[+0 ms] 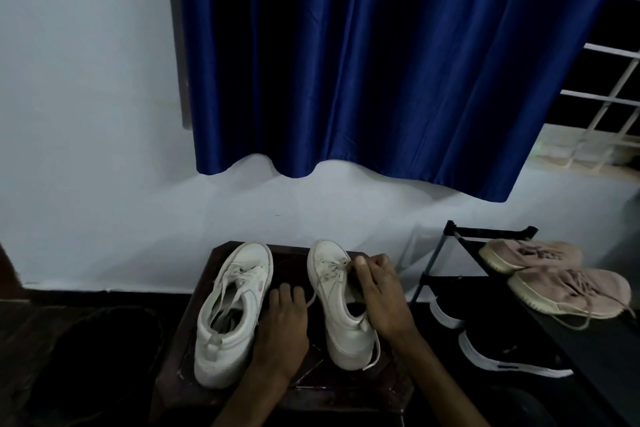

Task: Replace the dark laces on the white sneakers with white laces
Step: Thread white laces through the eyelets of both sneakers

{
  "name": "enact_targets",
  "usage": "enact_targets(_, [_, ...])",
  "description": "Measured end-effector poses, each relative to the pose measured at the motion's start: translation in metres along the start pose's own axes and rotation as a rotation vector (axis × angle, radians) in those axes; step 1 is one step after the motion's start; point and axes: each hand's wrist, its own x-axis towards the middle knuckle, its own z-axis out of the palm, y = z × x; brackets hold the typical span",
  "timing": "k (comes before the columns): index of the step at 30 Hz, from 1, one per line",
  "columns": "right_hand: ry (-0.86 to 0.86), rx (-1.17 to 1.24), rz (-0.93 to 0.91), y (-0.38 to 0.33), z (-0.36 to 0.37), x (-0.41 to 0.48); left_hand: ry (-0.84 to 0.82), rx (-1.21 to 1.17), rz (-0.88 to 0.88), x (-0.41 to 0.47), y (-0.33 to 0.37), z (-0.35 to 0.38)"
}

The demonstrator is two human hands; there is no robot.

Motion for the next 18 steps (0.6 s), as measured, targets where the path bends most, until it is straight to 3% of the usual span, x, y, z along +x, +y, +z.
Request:
enact_targets(4, [0.035, 0.260, 0.001, 0.000, -0.012, -0.007, 0.028, -0.158, -0.031, 0.006, -0.001, -0.007])
enact_targets(7, [0.110, 0.154, 0.004, 0.013, -0.033, -0.024, 0.032, -0.262, -0.035, 0.011, 0.006, -0.027])
enact_targets(11, [-0.143, -0.016, -0.032, 0.037, -0.052, -0.053, 0.147, -0.531, -0.072, 0.019, 0.026, -0.056])
enact_targets(14, [-0.351, 0.039, -0.008, 0.039, -0.058, -0.062, 0.043, -0.609, -0.111, 0.024, 0.041, -0.052])
enact_targets(18, [-0.439, -0.058, 0.011, 0.043, -0.059, -0.060, -0.067, -0.518, -0.113, 0.029, 0.044, -0.044])
